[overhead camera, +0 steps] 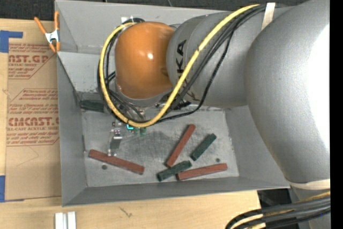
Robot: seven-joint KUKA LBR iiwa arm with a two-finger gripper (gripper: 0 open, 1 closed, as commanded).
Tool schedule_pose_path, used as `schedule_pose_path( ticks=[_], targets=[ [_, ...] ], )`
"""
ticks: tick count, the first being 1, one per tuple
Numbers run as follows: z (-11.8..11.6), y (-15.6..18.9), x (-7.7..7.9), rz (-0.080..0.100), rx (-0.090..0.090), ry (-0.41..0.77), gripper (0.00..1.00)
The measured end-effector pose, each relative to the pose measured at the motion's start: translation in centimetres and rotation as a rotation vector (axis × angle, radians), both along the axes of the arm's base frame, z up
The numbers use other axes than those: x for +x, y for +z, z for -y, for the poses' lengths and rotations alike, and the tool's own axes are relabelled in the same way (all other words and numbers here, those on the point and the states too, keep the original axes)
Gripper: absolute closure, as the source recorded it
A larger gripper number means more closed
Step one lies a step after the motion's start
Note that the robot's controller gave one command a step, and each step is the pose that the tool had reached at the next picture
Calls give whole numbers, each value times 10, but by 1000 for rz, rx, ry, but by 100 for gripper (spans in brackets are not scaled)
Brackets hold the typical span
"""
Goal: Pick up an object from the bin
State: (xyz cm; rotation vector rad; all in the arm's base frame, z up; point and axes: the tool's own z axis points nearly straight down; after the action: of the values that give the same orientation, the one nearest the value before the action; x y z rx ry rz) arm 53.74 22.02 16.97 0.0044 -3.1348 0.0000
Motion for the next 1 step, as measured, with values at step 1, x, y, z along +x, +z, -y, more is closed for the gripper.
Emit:
schedule_pose_path(
  ticks=[1],
  targets=[
    [1, 5, 2, 8, 2, -2, 0]
  ],
)
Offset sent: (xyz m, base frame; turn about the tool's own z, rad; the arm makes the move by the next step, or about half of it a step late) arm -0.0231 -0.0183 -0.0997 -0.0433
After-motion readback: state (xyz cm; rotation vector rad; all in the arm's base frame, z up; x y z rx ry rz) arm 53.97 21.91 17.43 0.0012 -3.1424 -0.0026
